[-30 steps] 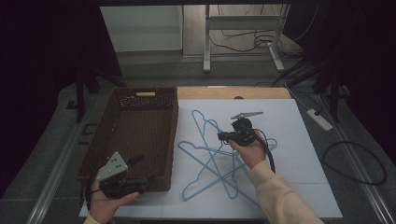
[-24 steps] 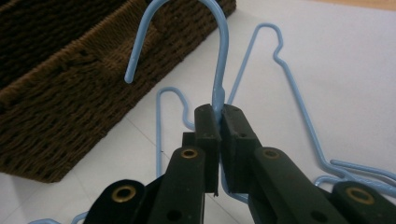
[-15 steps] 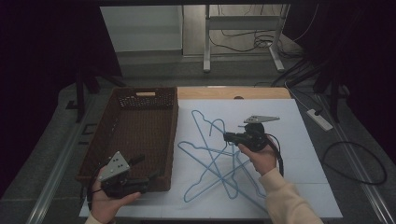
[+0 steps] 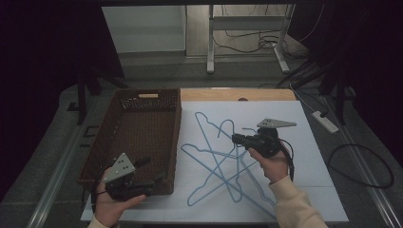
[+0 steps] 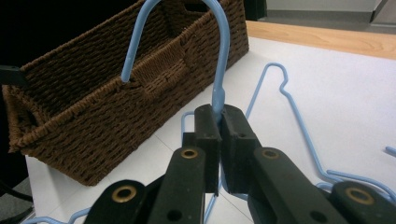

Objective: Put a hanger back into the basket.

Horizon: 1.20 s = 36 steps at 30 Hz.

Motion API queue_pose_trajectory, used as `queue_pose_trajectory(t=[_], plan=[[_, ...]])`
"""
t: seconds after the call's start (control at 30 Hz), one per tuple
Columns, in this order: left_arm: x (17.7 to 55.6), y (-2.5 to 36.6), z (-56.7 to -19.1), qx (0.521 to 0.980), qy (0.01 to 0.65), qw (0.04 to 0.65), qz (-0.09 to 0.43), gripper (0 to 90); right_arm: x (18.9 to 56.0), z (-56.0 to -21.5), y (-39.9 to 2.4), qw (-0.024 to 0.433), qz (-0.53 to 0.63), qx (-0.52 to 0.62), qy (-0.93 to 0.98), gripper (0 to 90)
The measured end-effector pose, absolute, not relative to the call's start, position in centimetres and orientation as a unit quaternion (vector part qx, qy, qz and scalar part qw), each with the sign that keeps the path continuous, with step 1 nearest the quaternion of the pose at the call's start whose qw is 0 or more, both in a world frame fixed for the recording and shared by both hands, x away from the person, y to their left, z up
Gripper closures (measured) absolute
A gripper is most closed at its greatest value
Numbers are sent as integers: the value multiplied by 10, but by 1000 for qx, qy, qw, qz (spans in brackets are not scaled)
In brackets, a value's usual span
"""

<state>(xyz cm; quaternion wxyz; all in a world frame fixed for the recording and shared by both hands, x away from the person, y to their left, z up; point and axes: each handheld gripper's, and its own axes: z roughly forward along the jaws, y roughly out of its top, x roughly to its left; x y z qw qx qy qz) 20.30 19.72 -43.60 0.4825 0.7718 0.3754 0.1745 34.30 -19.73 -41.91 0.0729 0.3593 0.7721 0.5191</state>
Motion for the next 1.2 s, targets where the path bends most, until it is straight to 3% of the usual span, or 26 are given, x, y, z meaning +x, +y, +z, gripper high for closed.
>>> queue_pose_trajectory(t=[0.3, 0.83, 1.2], plan=[[210, 181, -432, 782, 370, 479, 150, 283, 336, -407, -198, 83, 531, 353, 766, 866], [239, 104, -424, 820, 337, 454, 88, 299, 323, -395, -192, 99, 534, 341, 767, 866], [255, 75, -432, 836, 330, 435, 55, 337, 317, -392, -185, 96, 535, 336, 769, 866]])
